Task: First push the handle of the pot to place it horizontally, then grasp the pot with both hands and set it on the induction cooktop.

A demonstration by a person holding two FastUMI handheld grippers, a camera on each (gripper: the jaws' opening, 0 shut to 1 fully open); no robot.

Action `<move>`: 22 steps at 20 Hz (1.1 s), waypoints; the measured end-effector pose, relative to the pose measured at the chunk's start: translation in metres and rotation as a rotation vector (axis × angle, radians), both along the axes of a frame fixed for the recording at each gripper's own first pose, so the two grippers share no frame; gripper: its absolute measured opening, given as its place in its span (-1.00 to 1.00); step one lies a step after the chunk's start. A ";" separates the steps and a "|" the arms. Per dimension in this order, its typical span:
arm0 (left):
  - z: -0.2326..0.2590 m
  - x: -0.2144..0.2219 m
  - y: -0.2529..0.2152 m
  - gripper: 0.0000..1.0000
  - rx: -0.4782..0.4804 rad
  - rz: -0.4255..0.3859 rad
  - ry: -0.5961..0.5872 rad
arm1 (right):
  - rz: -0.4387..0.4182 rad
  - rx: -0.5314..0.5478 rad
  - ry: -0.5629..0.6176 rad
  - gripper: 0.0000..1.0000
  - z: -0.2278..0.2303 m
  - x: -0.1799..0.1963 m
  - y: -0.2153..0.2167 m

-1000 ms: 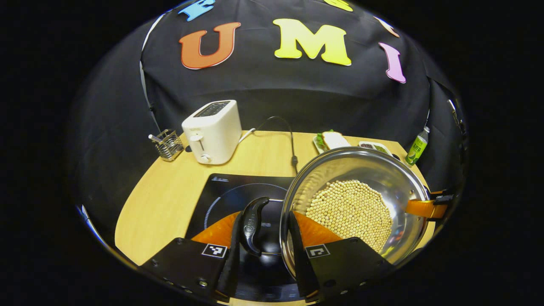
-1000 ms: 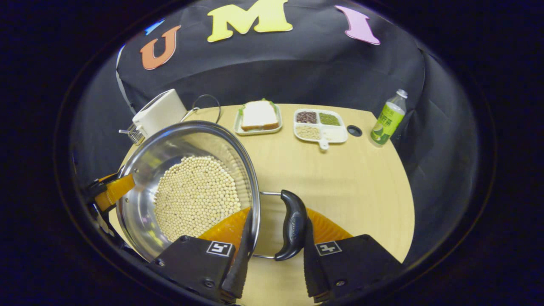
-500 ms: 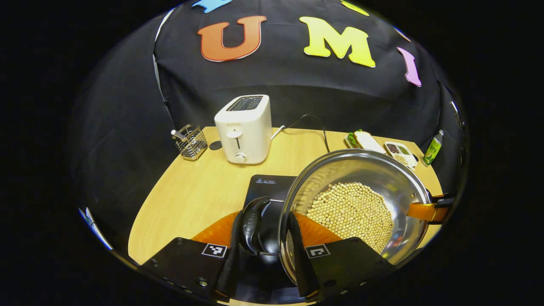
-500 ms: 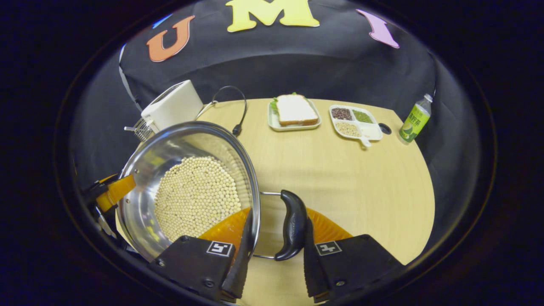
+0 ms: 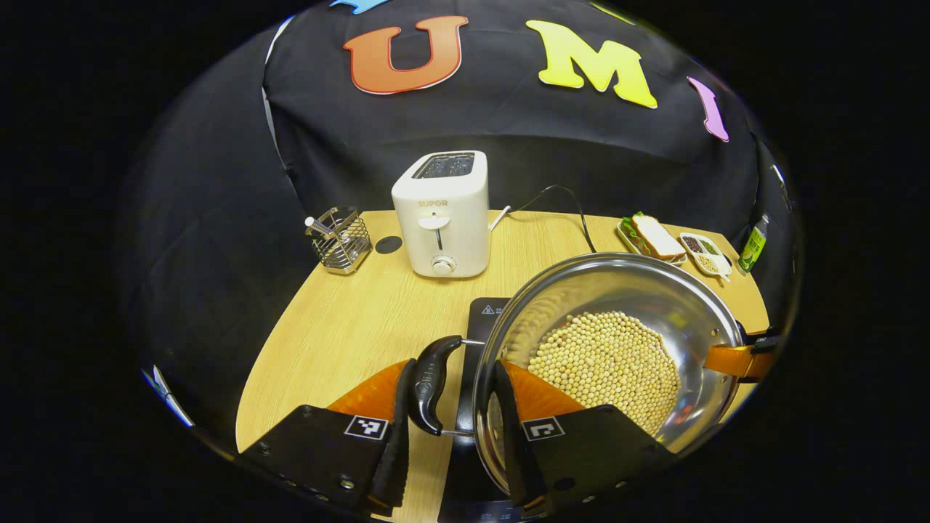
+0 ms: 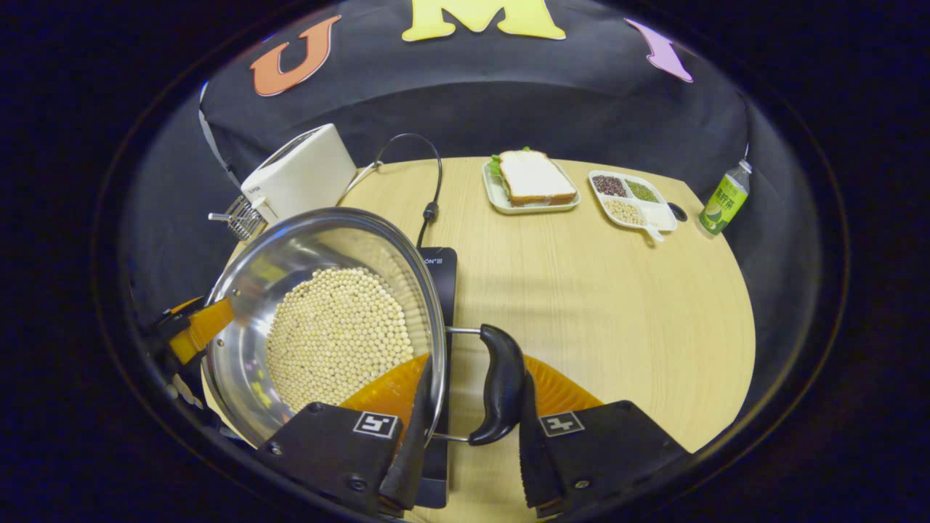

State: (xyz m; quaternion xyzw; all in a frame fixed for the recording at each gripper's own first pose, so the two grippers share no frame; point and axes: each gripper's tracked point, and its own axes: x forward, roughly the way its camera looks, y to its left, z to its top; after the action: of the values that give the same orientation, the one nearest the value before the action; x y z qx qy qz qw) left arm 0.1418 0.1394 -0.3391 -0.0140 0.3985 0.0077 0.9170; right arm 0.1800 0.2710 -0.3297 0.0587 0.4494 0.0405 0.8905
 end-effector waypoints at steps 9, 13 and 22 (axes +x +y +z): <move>-0.002 0.002 0.004 0.27 0.021 -0.041 -0.034 | -0.010 -0.008 0.003 0.11 -0.001 -0.002 0.002; -0.002 0.001 0.004 0.10 0.024 -0.041 -0.034 | -0.009 0.003 0.003 0.17 -0.001 -0.001 0.001; 0.016 -0.004 0.026 0.94 0.039 0.023 -0.116 | 0.013 0.040 -0.092 0.69 0.011 0.001 -0.015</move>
State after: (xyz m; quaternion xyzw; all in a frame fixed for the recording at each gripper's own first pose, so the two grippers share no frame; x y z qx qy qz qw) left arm 0.1373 0.1655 -0.3227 -0.0010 0.3441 0.0251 0.9386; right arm 0.1806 0.2556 -0.3185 0.0716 0.4073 0.0577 0.9086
